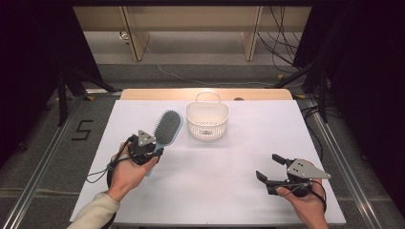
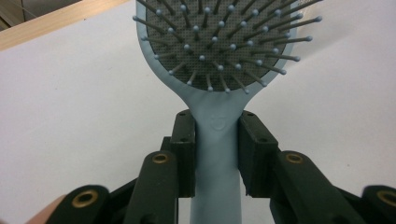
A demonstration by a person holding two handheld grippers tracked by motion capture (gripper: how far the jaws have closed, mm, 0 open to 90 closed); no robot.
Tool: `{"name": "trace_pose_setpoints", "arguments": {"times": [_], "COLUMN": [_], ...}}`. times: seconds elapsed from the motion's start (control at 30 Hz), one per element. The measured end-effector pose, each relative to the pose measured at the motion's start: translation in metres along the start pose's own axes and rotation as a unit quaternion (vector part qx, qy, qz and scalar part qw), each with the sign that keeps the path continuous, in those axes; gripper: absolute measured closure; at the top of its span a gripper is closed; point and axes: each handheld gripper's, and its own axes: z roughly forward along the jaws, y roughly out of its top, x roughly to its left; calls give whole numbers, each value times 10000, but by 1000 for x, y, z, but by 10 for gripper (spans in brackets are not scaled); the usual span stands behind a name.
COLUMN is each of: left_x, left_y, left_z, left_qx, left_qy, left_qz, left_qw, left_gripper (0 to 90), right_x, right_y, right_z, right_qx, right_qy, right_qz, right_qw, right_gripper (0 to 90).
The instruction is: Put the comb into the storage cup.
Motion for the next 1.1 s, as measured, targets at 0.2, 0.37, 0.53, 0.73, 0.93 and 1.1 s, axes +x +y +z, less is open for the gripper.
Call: {"name": "trace_pose_setpoints", "arguments": {"times": [0.2, 0.37, 0.53, 0.73, 0.93, 1.1], "left_x": [0, 0, 0, 0, 1, 1], "left_y": [1, 1, 1, 2, 2, 3], "left_z": [0, 0, -1, -1, -1, -1], "left_qx": [-77, -154, -196, -253, -326, -371], "left_qy": [23, 44, 60, 73, 59, 79], "left_qz": [4, 9, 16, 7, -17, -4], "left_qw": [10000, 9999, 9998, 9997, 9994, 9993], "left_gripper": [700, 700, 701, 700, 701, 701], "right_x": [0, 0, 0, 0, 0, 0], "right_y": [0, 0, 0, 0, 0, 0], "right_z": [0, 0, 0, 0, 1, 1], "right_qx": [1, -9, -9, -10, -3, -5], "right_qy": [4, 8, 5, 5, -1, 3], "right_qz": [-4, -8, -3, -5, 0, 1], "right_qw": [10000, 10000, 10000, 10000, 10000, 10000], "right_gripper": [161, 161, 161, 161, 161, 161]}}
